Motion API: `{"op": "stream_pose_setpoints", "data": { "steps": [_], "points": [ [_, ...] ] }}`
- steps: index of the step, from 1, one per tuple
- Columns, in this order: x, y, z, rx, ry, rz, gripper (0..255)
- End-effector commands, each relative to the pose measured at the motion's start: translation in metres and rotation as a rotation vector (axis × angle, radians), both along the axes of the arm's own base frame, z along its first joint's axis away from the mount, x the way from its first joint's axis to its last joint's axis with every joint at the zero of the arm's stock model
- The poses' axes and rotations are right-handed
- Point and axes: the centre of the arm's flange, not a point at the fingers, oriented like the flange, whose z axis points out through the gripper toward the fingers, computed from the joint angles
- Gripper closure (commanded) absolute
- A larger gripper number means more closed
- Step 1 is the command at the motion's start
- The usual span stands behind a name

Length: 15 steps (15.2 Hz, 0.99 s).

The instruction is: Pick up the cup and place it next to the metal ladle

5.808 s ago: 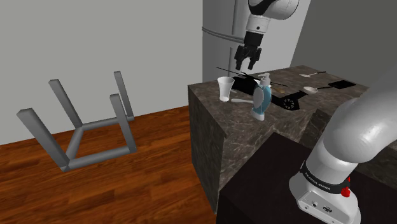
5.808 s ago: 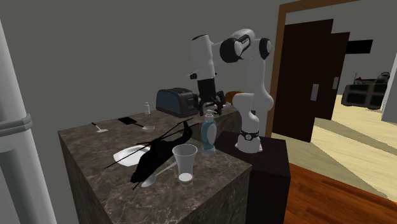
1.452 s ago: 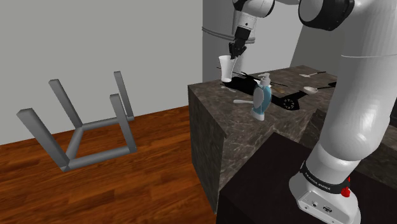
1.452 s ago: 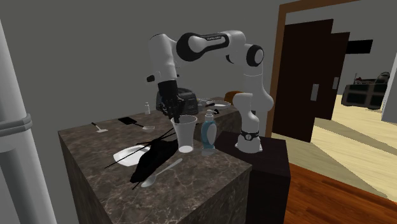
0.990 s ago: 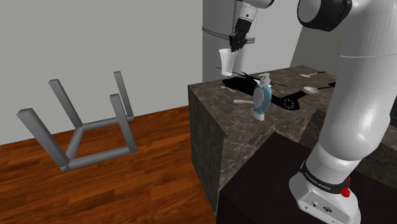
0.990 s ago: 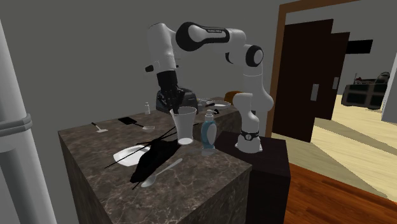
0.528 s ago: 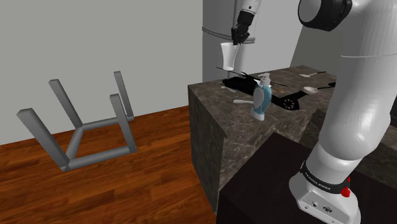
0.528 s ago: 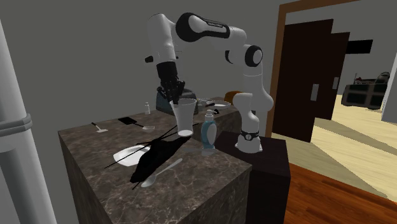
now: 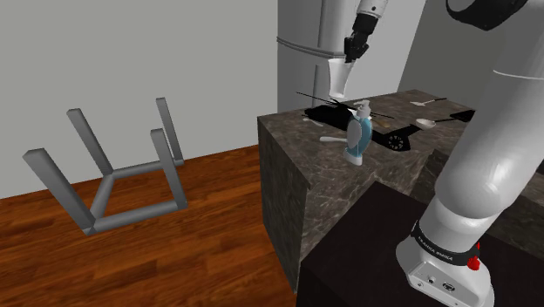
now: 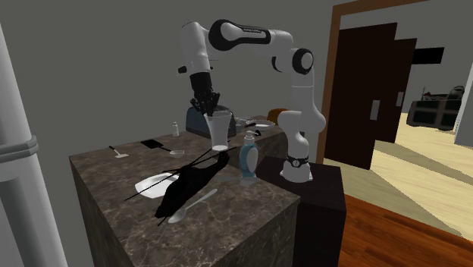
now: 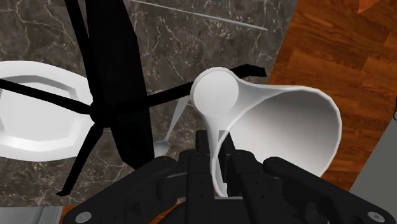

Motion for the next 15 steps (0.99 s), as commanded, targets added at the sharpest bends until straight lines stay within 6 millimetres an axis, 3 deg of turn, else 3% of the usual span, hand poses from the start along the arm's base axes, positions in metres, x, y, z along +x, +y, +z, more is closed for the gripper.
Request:
{"op": "stream_pose_setpoints", "data": {
  "steps": [1,15],
  "points": [
    [-0.024,-0.013,0.0,0.0,0.0,0.001,255],
    [-0.187,-0.099,0.0,0.0,0.0,0.001,255]
  ]
}}
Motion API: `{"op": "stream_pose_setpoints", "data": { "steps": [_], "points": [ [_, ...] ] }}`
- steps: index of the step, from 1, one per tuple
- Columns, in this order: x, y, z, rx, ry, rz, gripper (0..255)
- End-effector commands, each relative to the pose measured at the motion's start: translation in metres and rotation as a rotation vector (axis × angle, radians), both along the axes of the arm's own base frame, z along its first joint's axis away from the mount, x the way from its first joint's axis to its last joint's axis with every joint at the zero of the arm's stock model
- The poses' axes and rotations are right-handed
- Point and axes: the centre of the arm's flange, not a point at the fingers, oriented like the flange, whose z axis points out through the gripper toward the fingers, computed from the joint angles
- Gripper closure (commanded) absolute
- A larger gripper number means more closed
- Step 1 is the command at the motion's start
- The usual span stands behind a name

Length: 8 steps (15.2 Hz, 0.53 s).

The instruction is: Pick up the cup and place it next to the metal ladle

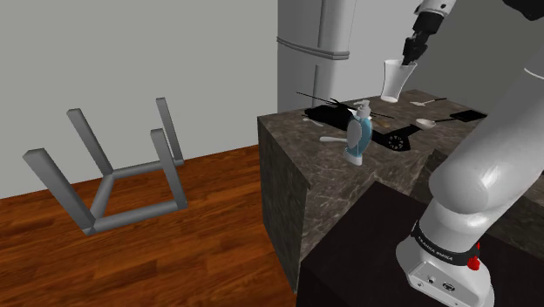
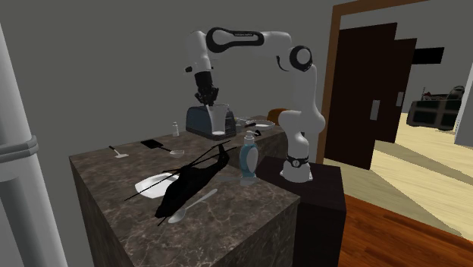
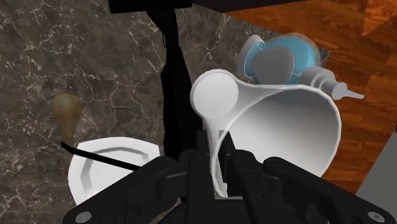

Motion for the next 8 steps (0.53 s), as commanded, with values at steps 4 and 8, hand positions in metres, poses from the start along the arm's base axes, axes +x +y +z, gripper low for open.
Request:
{"op": "stream_pose_setpoints", "data": {
  "steps": [4,8],
  "points": [
    [-0.059,-0.032,-0.003,0.0,0.0,0.001,255],
    [-0.105,-0.056,-0.003,0.0,0.0,0.001,255]
  ]
}}
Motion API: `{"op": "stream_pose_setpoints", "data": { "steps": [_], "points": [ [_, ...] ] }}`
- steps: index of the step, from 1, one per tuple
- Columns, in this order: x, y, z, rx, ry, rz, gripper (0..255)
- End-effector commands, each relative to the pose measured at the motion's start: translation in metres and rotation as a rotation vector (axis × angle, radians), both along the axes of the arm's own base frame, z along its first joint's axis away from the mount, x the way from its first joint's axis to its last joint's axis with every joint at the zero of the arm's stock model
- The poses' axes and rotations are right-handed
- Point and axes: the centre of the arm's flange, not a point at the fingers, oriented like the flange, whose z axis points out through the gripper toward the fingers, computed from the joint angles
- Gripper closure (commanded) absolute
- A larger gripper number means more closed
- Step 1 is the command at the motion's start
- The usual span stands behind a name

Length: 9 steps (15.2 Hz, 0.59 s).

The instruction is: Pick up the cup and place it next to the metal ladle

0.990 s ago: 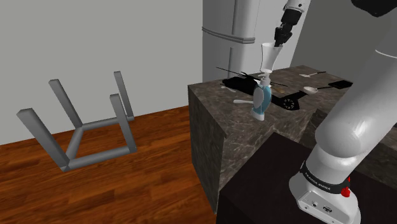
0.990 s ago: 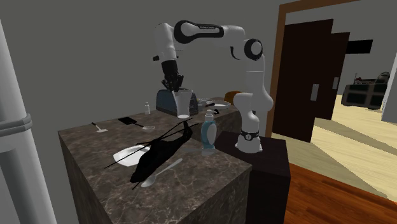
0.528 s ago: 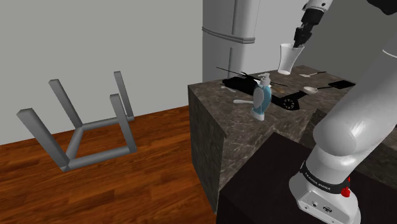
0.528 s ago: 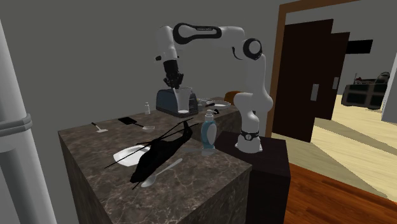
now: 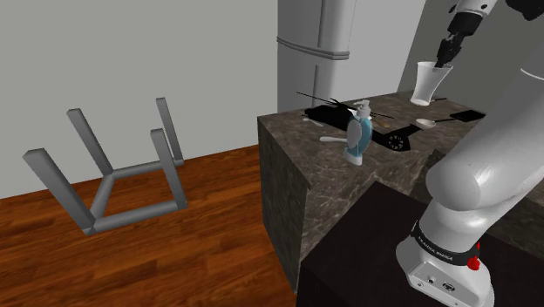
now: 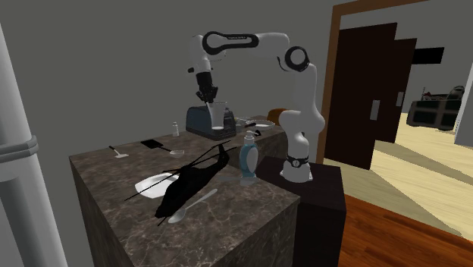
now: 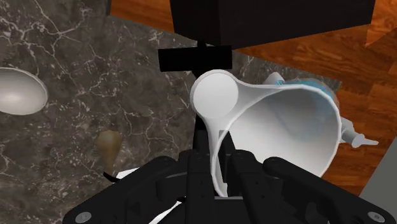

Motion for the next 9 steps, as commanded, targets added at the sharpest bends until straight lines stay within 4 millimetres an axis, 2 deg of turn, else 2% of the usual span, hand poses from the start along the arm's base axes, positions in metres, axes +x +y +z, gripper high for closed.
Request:
{"op": "stream_pose_setpoints", "data": {
  "steps": [1,9],
  "points": [
    [-0.024,-0.011,-0.001,0.0,0.0,0.002,255],
    [-0.118,-0.06,-0.001,0.0,0.0,0.002,255]
  ]
}}
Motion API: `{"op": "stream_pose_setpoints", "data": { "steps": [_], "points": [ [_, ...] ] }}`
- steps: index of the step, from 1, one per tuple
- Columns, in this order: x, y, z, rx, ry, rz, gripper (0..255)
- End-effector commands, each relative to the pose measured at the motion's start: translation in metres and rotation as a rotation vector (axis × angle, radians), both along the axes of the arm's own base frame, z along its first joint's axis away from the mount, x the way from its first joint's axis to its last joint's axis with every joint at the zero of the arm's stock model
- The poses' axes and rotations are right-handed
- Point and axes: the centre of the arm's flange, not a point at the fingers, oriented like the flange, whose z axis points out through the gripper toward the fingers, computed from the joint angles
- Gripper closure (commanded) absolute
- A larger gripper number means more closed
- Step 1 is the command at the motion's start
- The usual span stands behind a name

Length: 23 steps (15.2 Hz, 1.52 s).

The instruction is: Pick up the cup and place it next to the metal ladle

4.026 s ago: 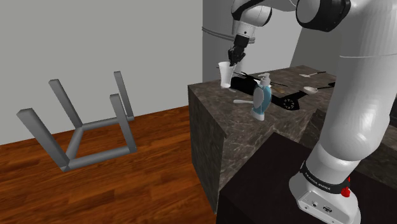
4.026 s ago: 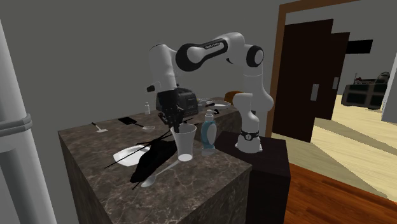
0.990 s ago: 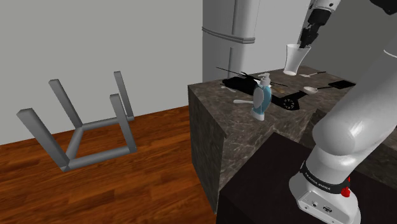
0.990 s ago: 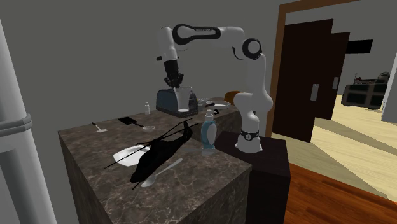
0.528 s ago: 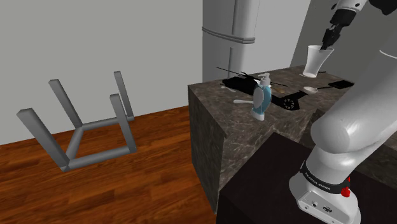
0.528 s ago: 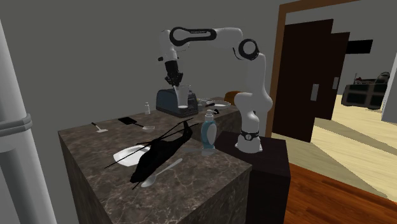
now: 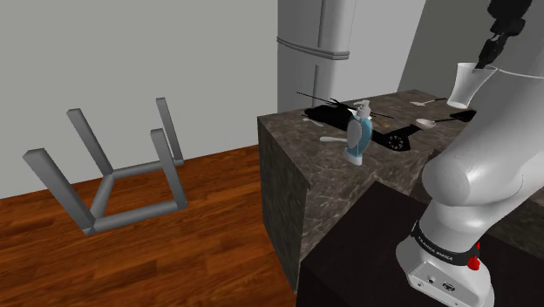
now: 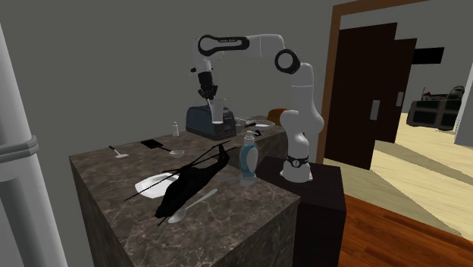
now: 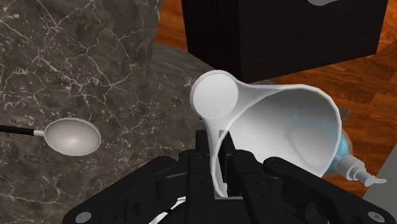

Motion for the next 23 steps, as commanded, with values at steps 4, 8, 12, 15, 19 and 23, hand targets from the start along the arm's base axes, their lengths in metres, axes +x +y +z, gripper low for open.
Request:
{"op": "stream_pose_setpoints", "data": {
  "steps": [4,8,12,15,19,23],
  "points": [
    [-0.06,-0.03,-0.002,0.0,0.0,0.003,255],
    [-0.082,-0.042,-0.013,0.0,0.0,0.003,255],
    [-0.082,-0.042,-0.034,0.0,0.0,0.003,255],
    [-0.082,-0.042,-0.05,0.0,0.0,0.003,255],
    [-0.082,-0.042,-0.071,0.0,0.0,0.003,255],
    [-0.082,-0.042,-0.092,0.0,0.0,0.003,255]
  ]
}}
